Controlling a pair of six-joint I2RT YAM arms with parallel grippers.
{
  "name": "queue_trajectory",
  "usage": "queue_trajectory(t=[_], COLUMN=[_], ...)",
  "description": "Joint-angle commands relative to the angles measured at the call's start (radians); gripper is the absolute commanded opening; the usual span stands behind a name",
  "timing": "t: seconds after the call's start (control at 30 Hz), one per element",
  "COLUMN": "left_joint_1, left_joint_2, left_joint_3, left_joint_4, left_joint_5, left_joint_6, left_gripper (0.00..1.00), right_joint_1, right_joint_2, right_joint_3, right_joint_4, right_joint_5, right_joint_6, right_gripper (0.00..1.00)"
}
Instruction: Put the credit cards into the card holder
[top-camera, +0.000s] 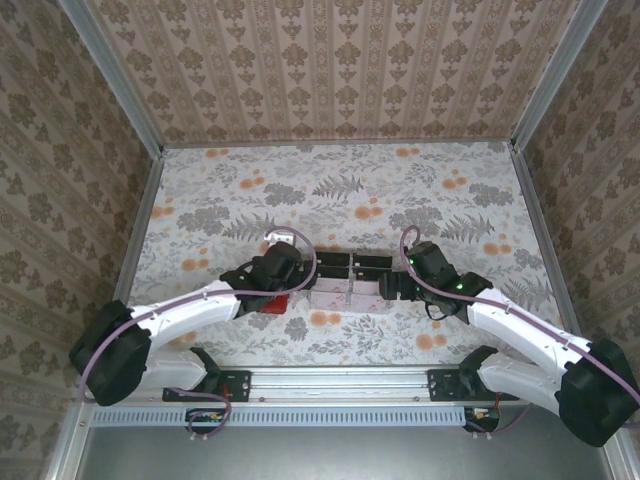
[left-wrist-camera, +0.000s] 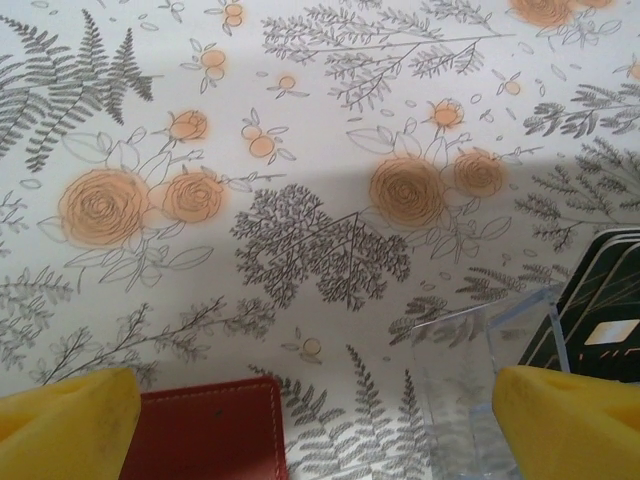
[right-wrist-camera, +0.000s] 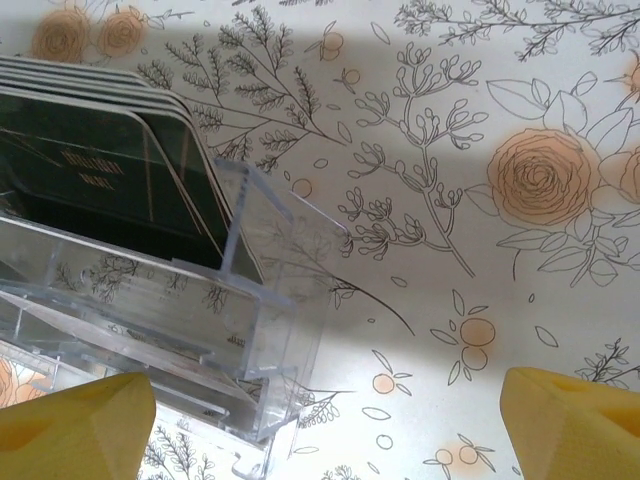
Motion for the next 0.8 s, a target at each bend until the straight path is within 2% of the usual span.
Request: queue_trajectory(t=[0.0,0.37,0.77], left_joint_1=[0.005,0.039,0.054], left_joint_2=[0.058,0.296,0.597], left_joint_3=[0.027,0.224,0.560], left_joint_4=[0.019,0.108,0.103], left_joint_5=[0.002,0.067,0.151], left_joint_6=[0.034,0.134,0.209], left_gripper=[1.00,1.00,1.00], right_joint_1=[0.007,0.007,0.007], right_joint_2=[0.002,-0.008,-0.033], right_joint_3=[0.013,-0.019,-0.035], right_joint_4=[0.021,0.035,0.036], right_joint_5=[0.052,0.125,0.135], right_joint_6=[0.036,0.120,0.198], right_gripper=[0.91,0.92,0.93])
